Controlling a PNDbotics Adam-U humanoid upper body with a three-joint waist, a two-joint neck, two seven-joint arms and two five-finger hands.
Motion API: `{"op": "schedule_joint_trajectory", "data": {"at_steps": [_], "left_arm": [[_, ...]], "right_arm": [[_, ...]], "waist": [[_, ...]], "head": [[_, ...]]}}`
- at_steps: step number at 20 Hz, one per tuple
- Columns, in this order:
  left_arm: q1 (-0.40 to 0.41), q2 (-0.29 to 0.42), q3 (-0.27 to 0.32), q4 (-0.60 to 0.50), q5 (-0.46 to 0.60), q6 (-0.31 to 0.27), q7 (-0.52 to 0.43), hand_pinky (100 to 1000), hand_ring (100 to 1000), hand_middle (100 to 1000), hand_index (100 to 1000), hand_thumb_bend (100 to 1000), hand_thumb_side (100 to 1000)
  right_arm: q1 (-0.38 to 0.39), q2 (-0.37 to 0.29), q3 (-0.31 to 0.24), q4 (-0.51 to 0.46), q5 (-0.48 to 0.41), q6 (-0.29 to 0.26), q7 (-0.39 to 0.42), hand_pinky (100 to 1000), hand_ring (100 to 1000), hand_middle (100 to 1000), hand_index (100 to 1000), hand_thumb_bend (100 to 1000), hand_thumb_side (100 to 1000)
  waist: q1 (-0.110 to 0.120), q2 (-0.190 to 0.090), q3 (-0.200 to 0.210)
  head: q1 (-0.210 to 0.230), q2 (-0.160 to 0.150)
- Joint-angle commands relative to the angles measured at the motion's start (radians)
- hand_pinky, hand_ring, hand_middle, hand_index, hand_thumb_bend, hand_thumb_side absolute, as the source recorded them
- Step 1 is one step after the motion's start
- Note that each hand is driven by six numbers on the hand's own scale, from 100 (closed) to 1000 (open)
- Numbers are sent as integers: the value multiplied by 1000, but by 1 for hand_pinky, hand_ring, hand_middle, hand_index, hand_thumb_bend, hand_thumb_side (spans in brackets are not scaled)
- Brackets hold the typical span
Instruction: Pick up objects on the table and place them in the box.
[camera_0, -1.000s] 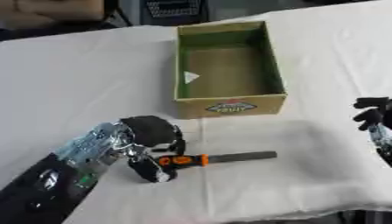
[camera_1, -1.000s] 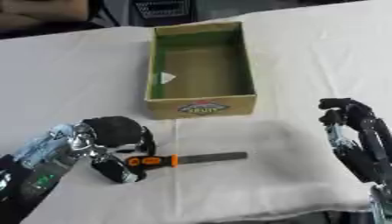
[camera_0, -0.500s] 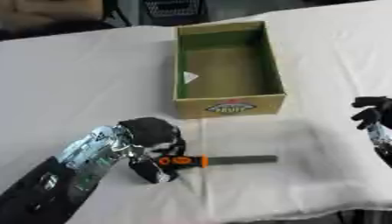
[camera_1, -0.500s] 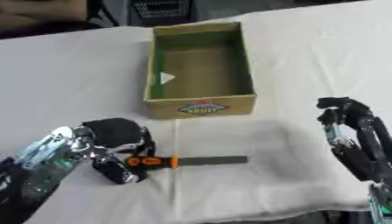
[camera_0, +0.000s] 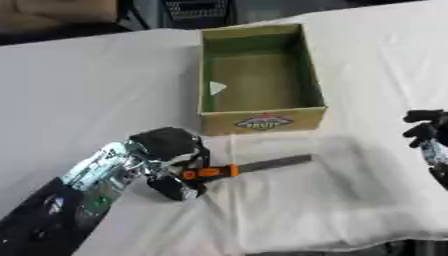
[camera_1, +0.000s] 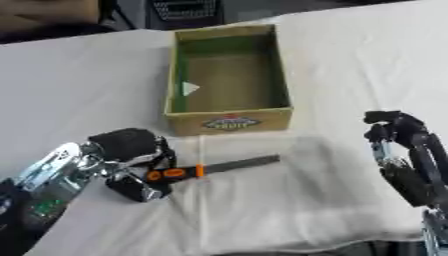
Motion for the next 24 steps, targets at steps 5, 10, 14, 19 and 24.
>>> {"op": "schedule_joint_trajectory", "data": {"at_steps": [5, 10, 14, 19, 24], "left_arm": [[-42, 53, 88, -32, 239, 104, 7, 336, 268, 314, 512, 100, 483], [-56, 34, 154, -48, 304, 158, 54, 328, 255, 310, 513, 100, 504], [-61, 0, 204, -69, 341, 184, 104, 313, 238, 300, 511, 100, 526], [-64, -36, 244, -86, 406, 210, 158, 302, 225, 292, 508, 100, 540], [-86, -75, 288, -97, 460, 224, 205, 294, 213, 285, 507, 100, 549]], "right_arm": [[-4, -16, -9, -9, 3, 0, -3, 504, 594, 679, 791, 111, 788], [-3, -15, -11, -9, 3, 1, -4, 504, 594, 679, 791, 111, 788], [-2, -13, -12, -8, 3, 1, -5, 504, 594, 679, 791, 112, 788], [-2, -12, -13, -8, 3, 2, -6, 504, 594, 679, 791, 112, 788], [0, -11, -14, -7, 3, 2, -7, 504, 594, 679, 791, 112, 787]], "waist": [[-3, -16, 4], [-5, -16, 7], [-7, -16, 11], [-8, -17, 13], [-10, -18, 17]], "head": [[-17, 0], [-22, -1], [-27, -2], [-32, -5], [-35, -6]]}}
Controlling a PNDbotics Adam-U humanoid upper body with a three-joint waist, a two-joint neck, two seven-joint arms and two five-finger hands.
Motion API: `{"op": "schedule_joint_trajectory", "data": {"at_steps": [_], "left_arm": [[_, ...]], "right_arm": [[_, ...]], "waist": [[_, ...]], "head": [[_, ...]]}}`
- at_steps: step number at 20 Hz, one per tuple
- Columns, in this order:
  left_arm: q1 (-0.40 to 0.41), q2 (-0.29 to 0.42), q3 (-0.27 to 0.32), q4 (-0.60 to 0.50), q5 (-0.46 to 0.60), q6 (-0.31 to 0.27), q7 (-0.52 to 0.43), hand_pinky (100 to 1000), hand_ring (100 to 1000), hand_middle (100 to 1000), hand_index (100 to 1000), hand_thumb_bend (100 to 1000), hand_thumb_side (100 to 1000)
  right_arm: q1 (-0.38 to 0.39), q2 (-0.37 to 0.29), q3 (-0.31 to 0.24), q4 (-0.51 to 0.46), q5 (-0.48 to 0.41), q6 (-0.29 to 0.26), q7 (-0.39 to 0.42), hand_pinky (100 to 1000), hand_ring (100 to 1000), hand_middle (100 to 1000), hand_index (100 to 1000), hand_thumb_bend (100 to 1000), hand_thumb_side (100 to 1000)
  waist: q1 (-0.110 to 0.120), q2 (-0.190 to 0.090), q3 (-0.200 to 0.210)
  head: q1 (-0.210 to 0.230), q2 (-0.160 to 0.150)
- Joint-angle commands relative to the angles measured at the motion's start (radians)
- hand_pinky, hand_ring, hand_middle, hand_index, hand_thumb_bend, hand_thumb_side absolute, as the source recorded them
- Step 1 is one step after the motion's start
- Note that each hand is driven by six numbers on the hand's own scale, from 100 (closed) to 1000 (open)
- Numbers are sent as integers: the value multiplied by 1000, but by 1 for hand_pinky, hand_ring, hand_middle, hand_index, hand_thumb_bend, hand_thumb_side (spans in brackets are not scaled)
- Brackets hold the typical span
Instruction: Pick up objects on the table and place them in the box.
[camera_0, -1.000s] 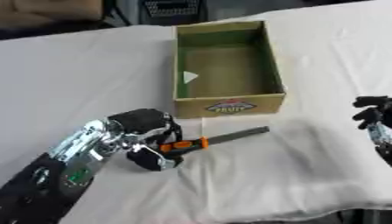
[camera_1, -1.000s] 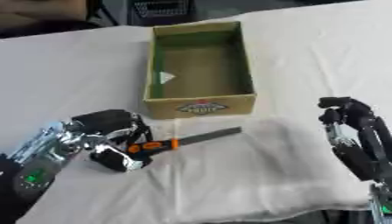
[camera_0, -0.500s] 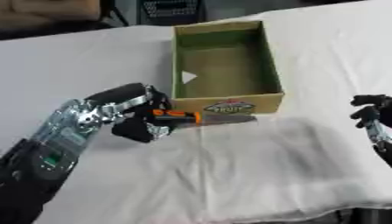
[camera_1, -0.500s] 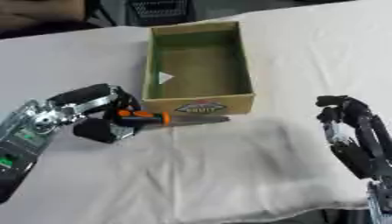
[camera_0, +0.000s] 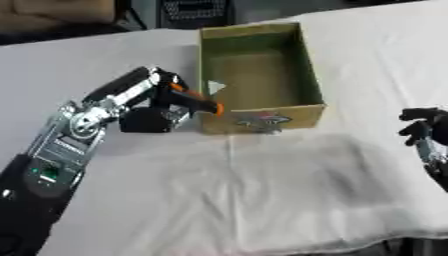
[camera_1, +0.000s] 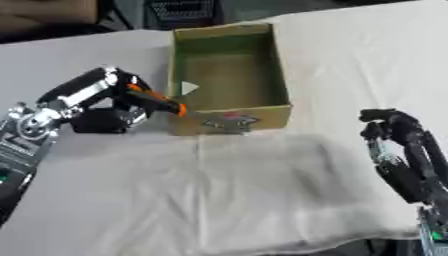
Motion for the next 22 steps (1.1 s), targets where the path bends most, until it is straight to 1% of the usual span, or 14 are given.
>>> {"op": "schedule_joint_trajectory", "data": {"at_steps": [1, 6, 11, 16, 19, 22], "left_arm": [[-36, -12, 45, -36, 39, 10, 38, 293, 212, 285, 506, 100, 549], [-83, -46, 92, -47, 80, 25, 95, 292, 210, 283, 505, 100, 549], [-107, -73, 115, -48, 102, 31, 122, 292, 210, 283, 506, 100, 552], [-126, -92, 124, -41, 109, 35, 135, 292, 209, 282, 505, 100, 548], [-139, -94, 115, -25, 85, 40, 129, 295, 212, 284, 504, 100, 541], [-158, -96, 102, 7, 37, 47, 121, 299, 216, 288, 504, 100, 527]], "right_arm": [[-1, -11, -8, -12, 2, 0, -4, 504, 594, 679, 791, 112, 787], [2, -10, -9, -11, 3, 0, -4, 504, 594, 679, 791, 113, 787], [3, -9, -10, -11, 3, 0, -5, 504, 594, 679, 791, 114, 787], [4, -9, -11, -11, 3, 0, -5, 504, 593, 679, 790, 115, 787], [4, -10, -10, -11, 2, 0, -5, 504, 593, 679, 790, 115, 785], [4, -10, -9, -11, 2, -1, -4, 504, 593, 679, 790, 115, 787]], "waist": [[-4, -16, 3], [-6, -17, 6], [-7, -17, 7], [-7, -18, 8], [-7, -19, 7], [-7, -19, 6]], "head": [[-10, -6], [-9, -3], [-12, 0], [-13, 1], [-13, 1], [-13, 1]]}}
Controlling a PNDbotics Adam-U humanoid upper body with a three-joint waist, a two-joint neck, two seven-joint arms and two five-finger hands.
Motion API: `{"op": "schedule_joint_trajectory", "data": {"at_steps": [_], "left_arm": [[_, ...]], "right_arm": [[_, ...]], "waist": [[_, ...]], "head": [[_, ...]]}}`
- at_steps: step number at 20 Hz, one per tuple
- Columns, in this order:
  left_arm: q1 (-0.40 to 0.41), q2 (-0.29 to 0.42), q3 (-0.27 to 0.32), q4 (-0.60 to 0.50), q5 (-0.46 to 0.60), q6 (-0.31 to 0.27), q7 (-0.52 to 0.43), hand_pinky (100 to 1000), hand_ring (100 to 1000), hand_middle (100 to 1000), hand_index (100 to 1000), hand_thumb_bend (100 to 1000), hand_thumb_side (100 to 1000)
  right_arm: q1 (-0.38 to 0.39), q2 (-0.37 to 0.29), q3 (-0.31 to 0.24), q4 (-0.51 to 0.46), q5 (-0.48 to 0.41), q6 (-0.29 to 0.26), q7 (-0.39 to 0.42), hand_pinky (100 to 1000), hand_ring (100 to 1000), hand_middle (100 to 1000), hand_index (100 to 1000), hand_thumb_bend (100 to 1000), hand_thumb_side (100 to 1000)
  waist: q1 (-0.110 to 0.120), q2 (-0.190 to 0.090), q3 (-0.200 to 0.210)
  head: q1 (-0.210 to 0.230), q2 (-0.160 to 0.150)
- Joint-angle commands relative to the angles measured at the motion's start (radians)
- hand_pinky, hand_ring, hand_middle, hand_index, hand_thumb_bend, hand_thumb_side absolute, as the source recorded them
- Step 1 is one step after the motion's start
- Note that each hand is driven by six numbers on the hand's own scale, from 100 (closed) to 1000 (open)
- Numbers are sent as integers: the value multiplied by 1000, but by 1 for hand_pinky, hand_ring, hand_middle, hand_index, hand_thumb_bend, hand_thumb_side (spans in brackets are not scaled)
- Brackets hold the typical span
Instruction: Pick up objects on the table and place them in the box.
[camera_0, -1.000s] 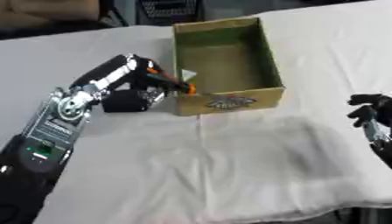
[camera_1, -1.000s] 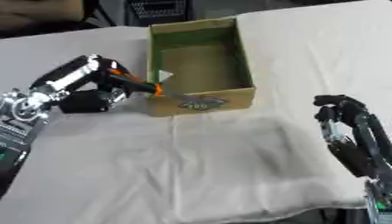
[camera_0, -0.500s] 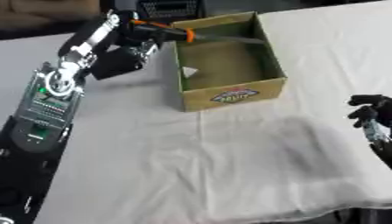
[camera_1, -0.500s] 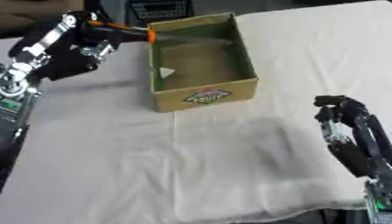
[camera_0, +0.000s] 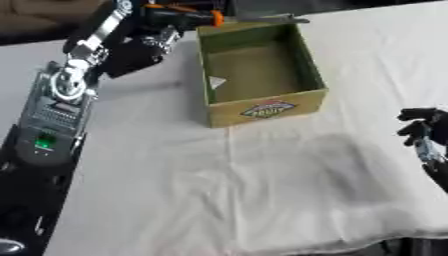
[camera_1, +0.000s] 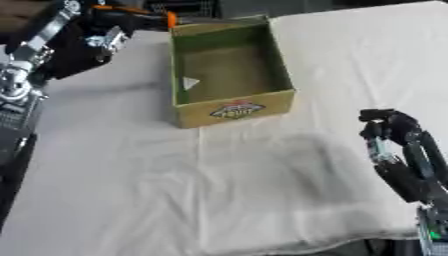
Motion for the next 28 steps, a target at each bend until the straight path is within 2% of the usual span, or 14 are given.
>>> {"op": "schedule_joint_trajectory", "data": {"at_steps": [1, 3, 4, 5, 17, 19, 20, 21, 22, 23, 24, 25, 27, 28], "left_arm": [[-36, 1, -8, 18, -59, 7, -3, 300, 218, 289, 504, 100, 525], [-52, -6, -21, 44, -103, 10, -7, 303, 221, 291, 504, 100, 517], [-61, -11, -28, 60, -125, 10, -9, 304, 222, 291, 504, 100, 477], [-72, -17, -38, 80, -148, 11, -13, 305, 223, 291, 503, 100, 510], [-167, -121, -85, 354, -364, -15, 14, 312, 230, 297, 506, 100, 501], [-178, -140, -90, 391, -392, -21, 29, 347, 272, 342, 537, 100, 525], [-183, -146, -96, 404, -408, -27, 34, 395, 329, 405, 585, 100, 574], [-187, -149, -104, 413, -429, -39, 32, 434, 380, 458, 632, 177, 608], [-190, -147, -112, 414, -459, -54, 26, 558, 509, 587, 722, 469, 698], [-193, -142, -121, 409, -502, -73, 12, 645, 639, 720, 816, 692, 787], [-193, -142, -122, 403, -541, -88, -3, 598, 580, 661, 772, 609, 756], [-197, -133, -127, 391, -594, -105, -20, 808, 808, 852, 897, 900, 853], [-199, -127, -122, 359, -706, -131, -49, 896, 886, 920, 940, 987, 898], [-198, -127, -118, 345, -748, -138, -57, 901, 890, 923, 941, 989, 903]], "right_arm": [[0, -10, -3, -12, 2, -2, -2, 504, 593, 679, 790, 115, 787], [0, -10, -3, -12, 2, -3, -1, 504, 593, 679, 790, 116, 787], [0, -10, -3, -12, 1, -3, -1, 504, 593, 679, 790, 115, 787], [0, -10, -2, -12, 1, -3, 0, 504, 593, 679, 790, 116, 787], [1, -7, 3, -11, -3, -6, 6, 504, 593, 679, 791, 117, 787], [1, -6, 4, -11, -3, -7, 7, 504, 593, 679, 791, 117, 787], [1, -6, 4, -10, -3, -7, 8, 504, 593, 679, 791, 118, 788], [1, -6, 5, -10, -3, -7, 9, 504, 593, 679, 791, 118, 788], [0, -6, 5, -10, -3, -7, 9, 504, 592, 678, 791, 117, 787], [0, -6, 5, -10, -3, -7, 9, 504, 592, 678, 791, 118, 788], [0, -6, 5, -10, -3, -7, 9, 504, 592, 678, 791, 118, 788], [0, -6, 5, -10, -3, -7, 9, 504, 592, 678, 791, 119, 787], [1, -6, 5, -9, -3, -8, 10, 504, 592, 678, 791, 119, 788], [1, -6, 6, -9, -3, -8, 10, 504, 592, 678, 791, 119, 788]], "waist": [[-5, -16, 0], [-5, -16, -1], [-5, -16, -1], [-5, -16, -2], [-7, -15, -11], [-8, -15, -12], [-8, -15, -13], [-8, -15, -14], [-8, -15, -15], [-7, -15, -15], [-7, -15, -15], [-7, -15, -15], [-7, -15, -14], [-7, -15, -14]], "head": [[-12, 0], [-12, 0], [-12, 0], [-12, 0], [-3, 0], [-1, 0], [0, 0], [1, 0], [1, 0], [2, 0], [1, 0], [1, 0], [1, 0], [1, 0]]}}
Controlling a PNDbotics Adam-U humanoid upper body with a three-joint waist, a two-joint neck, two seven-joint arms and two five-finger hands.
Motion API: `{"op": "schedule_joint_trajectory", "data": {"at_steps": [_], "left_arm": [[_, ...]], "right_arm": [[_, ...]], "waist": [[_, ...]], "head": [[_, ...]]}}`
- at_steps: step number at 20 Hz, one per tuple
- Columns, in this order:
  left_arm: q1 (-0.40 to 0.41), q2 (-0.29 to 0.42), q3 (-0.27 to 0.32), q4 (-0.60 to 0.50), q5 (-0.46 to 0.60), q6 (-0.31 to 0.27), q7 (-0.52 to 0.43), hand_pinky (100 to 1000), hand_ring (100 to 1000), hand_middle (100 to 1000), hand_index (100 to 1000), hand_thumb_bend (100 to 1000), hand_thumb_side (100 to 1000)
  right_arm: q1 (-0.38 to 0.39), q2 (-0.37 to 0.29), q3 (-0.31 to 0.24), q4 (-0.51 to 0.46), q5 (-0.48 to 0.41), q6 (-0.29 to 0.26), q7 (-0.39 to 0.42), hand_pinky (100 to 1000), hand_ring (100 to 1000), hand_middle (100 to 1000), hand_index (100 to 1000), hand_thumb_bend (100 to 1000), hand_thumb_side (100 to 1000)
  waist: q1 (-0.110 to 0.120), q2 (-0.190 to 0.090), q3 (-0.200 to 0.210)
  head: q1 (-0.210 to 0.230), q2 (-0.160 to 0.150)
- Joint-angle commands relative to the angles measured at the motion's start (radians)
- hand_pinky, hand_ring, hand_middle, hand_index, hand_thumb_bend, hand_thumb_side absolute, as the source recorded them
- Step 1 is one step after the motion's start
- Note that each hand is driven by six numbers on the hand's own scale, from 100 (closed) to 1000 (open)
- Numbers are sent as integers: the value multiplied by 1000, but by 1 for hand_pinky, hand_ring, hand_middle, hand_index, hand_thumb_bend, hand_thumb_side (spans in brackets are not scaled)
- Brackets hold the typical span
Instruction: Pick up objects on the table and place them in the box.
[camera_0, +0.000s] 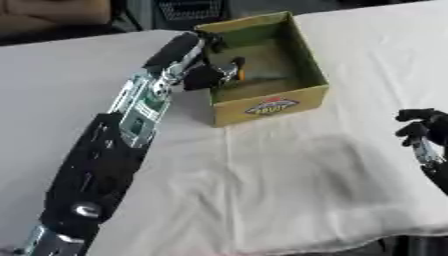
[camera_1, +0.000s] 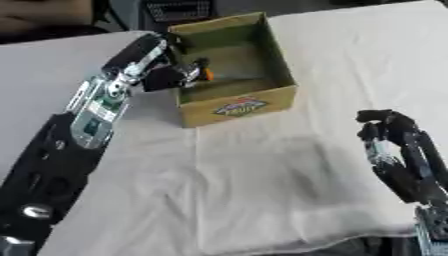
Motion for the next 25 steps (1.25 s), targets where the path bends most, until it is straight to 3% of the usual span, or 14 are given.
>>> {"op": "schedule_joint_trajectory", "data": {"at_steps": [1, 9, 16, 19, 25], "left_arm": [[-23, 20, 9, -56, -132, -31, -29, 920, 910, 938, 951, 1000, 918], [-24, 21, 14, -81, -226, -54, -67, 958, 942, 956, 959, 1000, 941], [-25, 36, 31, -135, -217, -54, -70, 951, 934, 949, 957, 1000, 930], [-16, 68, 37, -200, -161, -54, -65, 915, 902, 922, 949, 978, 898], [51, 179, 64, -399, 57, -36, -82, 895, 882, 904, 943, 951, 862]], "right_arm": [[0, -6, -1, -10, -2, -1, 3, 504, 592, 678, 791, 119, 788], [0, -6, 0, -9, -3, -2, 4, 504, 592, 678, 791, 120, 787], [0, -6, -1, -9, -2, -2, 4, 504, 592, 678, 791, 121, 787], [0, -6, -3, -9, -1, -1, 3, 504, 592, 678, 791, 120, 789], [1, -9, -7, -10, 1, 0, -1, 504, 592, 678, 791, 123, 787]], "waist": [[-5, -16, 1], [-5, -16, 0], [-5, -15, 0], [-4, -15, 2], [-2, -14, 14]], "head": [[0, -1], [-1, -1], [-4, -1], [-7, -1], [-18, -1]]}}
